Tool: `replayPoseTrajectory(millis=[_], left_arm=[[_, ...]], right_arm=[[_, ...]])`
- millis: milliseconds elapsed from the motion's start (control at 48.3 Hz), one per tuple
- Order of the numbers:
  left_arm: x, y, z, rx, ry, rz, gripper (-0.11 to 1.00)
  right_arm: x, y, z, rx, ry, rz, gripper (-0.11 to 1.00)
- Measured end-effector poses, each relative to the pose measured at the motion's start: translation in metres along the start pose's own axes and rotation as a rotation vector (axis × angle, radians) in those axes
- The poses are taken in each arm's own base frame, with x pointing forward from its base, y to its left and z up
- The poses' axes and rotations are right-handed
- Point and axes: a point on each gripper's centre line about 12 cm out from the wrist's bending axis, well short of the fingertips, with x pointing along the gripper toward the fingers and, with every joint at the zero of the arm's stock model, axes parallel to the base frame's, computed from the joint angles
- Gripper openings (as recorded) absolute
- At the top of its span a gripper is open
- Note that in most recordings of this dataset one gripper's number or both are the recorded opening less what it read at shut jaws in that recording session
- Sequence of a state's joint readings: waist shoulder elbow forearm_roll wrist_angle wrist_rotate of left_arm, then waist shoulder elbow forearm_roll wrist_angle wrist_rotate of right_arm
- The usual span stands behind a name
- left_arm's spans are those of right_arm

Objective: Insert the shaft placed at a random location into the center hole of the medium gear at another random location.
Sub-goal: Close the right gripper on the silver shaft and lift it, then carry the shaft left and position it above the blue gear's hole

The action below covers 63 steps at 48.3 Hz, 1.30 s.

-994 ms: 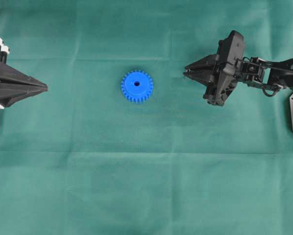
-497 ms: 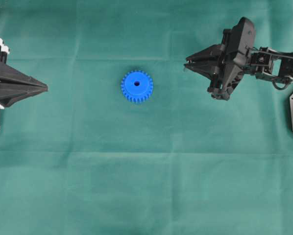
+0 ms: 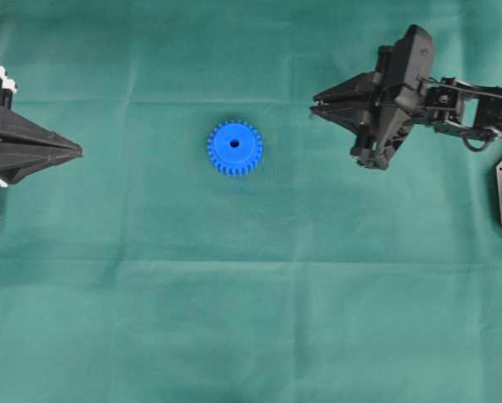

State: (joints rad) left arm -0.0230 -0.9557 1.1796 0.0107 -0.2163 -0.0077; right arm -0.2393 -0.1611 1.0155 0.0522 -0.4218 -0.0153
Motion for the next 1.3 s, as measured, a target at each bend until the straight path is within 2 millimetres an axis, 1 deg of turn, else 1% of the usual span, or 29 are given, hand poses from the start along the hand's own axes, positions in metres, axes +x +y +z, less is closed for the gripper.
replayPoseTrajectory(millis=[207,476,663,849,1098,1305], left_arm=[[0.0,0.0,0.001,0.0,-0.002,0.0,0.0],[0.0,0.0,0.001,-0.001,-0.002,0.0,0.0],[0.0,0.0,0.001,-0.003,-0.002,0.0,0.0],[0.0,0.0,0.001,-0.003,-0.002,0.0,0.0],[0.0,0.0,0.001,-0.003,-0.002,0.0,0.0],[0.0,0.0,0.0,-0.002,0.0,0.0,0.0]], right_arm=[[0.022,0.013,0.012,-0.013,-0.007,0.034,0.13],[0.058,0.032,0.032,-0.031,-0.008,0.072,0.13],[0.074,0.039,0.042,-0.034,-0.01,0.085,0.13],[0.083,0.042,0.045,-0.037,-0.006,0.088,0.13],[0.083,0.043,0.046,-0.036,-0.009,0.09,0.13],[0.089,0.043,0.037,-0.038,0.016,0.089,0.13]])
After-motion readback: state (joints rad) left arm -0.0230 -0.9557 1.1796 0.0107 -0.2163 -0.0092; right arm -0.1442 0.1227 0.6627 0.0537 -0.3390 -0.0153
